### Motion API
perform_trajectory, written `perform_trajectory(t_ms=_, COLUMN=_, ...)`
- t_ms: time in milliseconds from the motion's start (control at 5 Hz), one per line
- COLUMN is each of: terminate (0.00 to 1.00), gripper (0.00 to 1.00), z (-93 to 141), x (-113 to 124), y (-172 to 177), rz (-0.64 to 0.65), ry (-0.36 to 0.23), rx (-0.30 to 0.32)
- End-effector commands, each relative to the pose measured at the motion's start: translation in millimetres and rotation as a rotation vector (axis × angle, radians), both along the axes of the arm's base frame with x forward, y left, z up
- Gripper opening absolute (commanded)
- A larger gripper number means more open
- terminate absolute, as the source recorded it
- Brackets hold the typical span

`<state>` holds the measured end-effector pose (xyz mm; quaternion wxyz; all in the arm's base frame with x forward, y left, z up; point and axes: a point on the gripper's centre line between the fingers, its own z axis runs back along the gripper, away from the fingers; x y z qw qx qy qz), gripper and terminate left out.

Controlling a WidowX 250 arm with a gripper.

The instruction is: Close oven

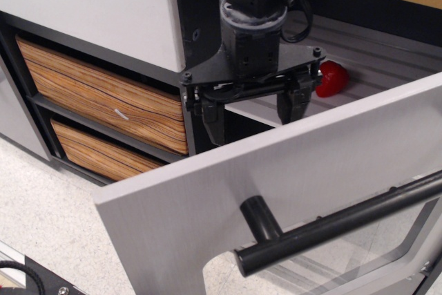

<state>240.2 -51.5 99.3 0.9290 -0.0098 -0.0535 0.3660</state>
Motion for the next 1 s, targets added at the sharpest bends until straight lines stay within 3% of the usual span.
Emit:
perform_trajectory(t_ms=0, terminate=0.0, gripper=1.0, z=0, x=0, y=0, rz=0.0, ry=0.0, rx=0.0)
perform_trajectory(t_ms=200, terminate=0.0, gripper=1.0, z=11, x=9, y=-8, rz=0.037, ry=-0.037, rx=-0.011)
perform_trajectory(t_ms=400, terminate=0.0, gripper=1.0, z=33, x=14, y=-18, rz=0.107, ry=-0.068, rx=-0.063)
perform_trajectory(t_ms=800, terminate=0.0, gripper=1.0, z=87, x=-10, y=-53, rz=0.14, ry=-0.03, rx=-0.135)
